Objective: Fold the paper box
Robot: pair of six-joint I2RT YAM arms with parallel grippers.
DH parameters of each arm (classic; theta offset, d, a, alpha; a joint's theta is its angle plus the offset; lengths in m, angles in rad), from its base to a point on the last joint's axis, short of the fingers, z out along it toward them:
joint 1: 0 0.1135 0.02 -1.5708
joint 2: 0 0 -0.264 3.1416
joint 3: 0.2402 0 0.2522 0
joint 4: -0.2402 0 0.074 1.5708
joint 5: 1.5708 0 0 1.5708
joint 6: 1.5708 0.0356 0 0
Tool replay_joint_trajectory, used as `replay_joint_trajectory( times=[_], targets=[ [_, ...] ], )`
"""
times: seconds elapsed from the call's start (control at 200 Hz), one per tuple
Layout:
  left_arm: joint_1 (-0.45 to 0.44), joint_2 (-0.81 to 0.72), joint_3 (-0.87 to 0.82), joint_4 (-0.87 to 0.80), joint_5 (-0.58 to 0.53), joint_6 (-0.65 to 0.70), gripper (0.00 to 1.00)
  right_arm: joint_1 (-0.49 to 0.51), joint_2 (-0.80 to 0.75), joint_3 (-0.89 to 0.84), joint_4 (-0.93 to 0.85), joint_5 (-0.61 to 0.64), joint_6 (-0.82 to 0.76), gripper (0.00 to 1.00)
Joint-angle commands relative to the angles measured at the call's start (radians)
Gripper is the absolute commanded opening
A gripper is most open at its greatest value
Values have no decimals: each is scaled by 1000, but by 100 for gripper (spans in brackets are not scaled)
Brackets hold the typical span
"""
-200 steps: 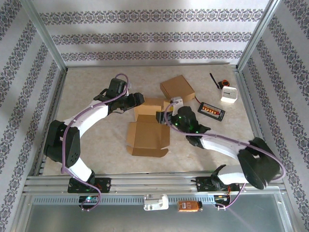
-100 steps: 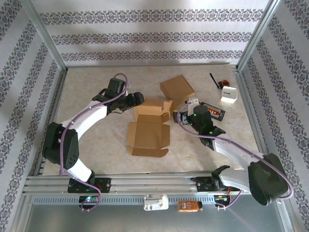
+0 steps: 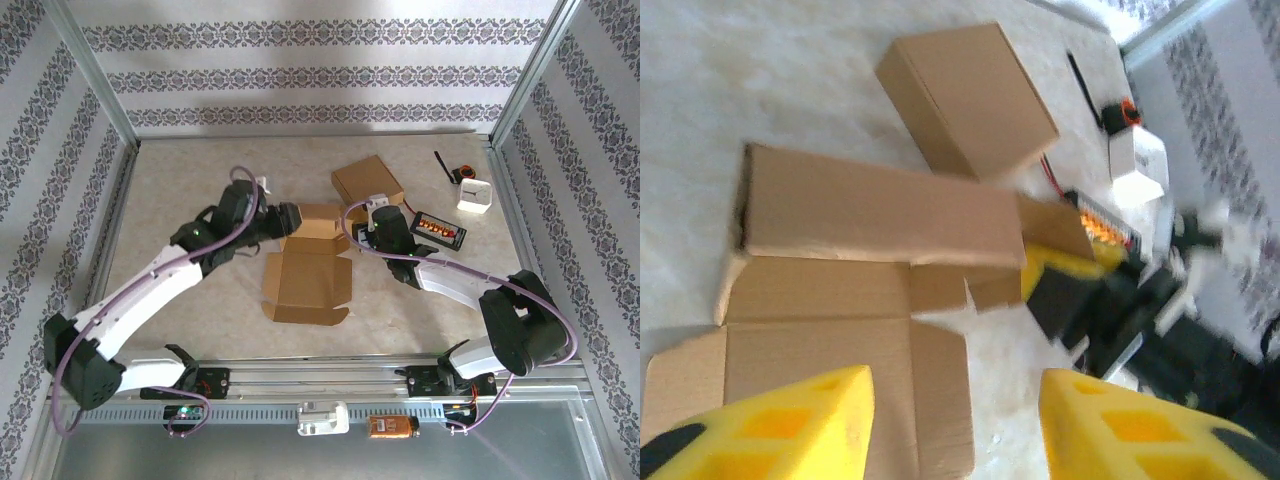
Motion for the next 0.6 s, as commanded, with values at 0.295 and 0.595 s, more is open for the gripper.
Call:
replay_joint_trajectory(
  times=[0.295,0.595],
  targets=[
    [-241,359,-165,296,-120,-138,0,31,5,64,-65,80,22,11],
    [-225,605,-108,436,-56,-139,0,36,-9,92,-117,45,36,8]
  ],
)
